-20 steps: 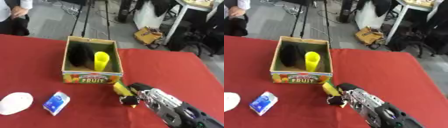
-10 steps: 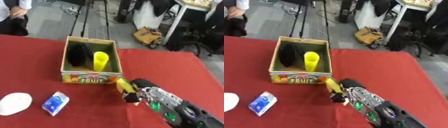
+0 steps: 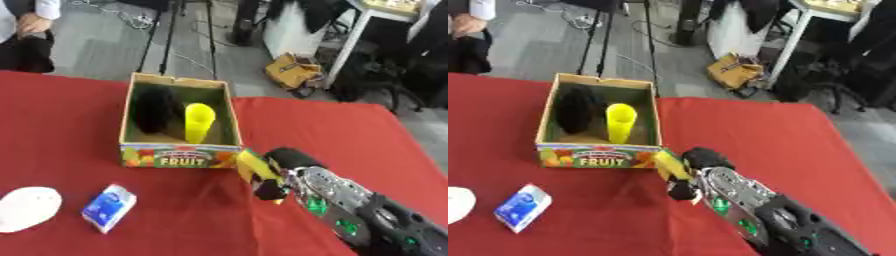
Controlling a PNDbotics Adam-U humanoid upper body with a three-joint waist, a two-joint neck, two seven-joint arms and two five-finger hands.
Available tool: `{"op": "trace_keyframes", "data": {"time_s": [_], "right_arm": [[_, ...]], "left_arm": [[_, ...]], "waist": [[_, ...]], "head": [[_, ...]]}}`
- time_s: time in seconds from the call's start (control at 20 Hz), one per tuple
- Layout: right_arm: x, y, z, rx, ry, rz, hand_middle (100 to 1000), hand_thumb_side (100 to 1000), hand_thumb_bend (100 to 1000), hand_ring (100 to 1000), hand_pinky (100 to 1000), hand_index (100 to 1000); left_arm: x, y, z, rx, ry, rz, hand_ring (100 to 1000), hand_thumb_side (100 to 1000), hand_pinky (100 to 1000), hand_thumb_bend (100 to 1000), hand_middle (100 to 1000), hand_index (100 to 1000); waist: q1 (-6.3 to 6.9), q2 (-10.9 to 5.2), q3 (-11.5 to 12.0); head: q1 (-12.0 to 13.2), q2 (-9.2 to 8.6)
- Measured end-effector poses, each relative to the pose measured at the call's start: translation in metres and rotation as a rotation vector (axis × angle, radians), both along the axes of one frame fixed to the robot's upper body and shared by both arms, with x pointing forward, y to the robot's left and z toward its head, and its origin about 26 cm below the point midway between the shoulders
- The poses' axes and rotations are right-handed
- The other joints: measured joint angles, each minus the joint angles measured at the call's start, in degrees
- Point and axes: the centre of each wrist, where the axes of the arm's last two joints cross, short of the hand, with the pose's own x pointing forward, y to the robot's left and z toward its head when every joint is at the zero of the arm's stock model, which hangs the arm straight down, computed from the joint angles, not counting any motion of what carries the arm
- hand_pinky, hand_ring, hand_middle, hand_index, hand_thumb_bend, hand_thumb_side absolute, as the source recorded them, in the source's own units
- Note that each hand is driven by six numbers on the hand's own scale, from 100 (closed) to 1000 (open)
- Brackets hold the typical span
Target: Pick up objects on the table and place them in the box.
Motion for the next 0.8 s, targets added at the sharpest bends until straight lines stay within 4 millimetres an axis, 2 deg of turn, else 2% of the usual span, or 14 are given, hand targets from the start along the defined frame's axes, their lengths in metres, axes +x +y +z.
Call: {"op": "trace_keyframes", "data": {"time_s": [0.35,0.8], "right_arm": [[-0.010,-0.009,0.024,-0.027,-0.063,0.035,343,453,100,782,822,596],[-0.024,-0.014,0.058,-0.056,-0.154,0.084,329,444,100,770,822,584]], "left_arm": [[0.000,0.000,0.000,0.005,0.005,0.000,1000,1000,1000,100,917,908],[0.000,0.001,0.001,0.011,0.005,0.000,1000,1000,1000,100,917,908]], "waist": [[0.02,0.00,-0.4],[0.07,-0.14,-0.7]], "head": [[0.4,0.02],[1.0,0.02]]}}
